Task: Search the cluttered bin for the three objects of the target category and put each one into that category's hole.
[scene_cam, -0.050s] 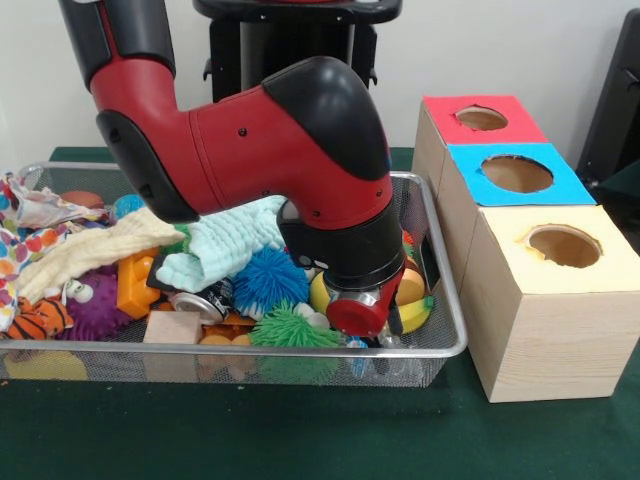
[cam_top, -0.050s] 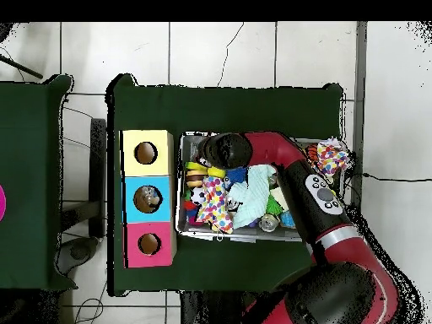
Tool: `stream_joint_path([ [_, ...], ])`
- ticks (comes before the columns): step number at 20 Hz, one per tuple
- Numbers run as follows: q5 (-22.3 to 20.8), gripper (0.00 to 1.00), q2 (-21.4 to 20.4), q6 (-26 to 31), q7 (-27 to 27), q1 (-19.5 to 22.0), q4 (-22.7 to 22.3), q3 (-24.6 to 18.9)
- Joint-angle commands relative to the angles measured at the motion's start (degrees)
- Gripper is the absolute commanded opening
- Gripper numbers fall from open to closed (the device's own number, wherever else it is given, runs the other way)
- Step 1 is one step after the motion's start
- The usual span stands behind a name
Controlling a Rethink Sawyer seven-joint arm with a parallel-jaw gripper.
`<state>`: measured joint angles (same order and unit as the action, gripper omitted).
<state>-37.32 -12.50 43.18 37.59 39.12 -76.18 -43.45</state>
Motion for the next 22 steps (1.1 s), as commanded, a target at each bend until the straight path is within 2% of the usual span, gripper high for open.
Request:
stream_joint_path([
  [1,-5.3,1.0,6.8,-1.6,-10.2,1.5,6.5,2.6],
  [8,-5.0,1.0,6.8,-1.2,-9.5,1.2,6.8,2.8],
  [14,-5.1,1.0,6.1,1.3,-7.8,-0.3,7.8,4.4],
  [15,-5.1,0.0,6.1,1.2,-7.7,-0.3,7.7,4.4],
  [22,-4.8,0.0,6.2,1.1,-7.7,0.0,7.5,4.1],
])
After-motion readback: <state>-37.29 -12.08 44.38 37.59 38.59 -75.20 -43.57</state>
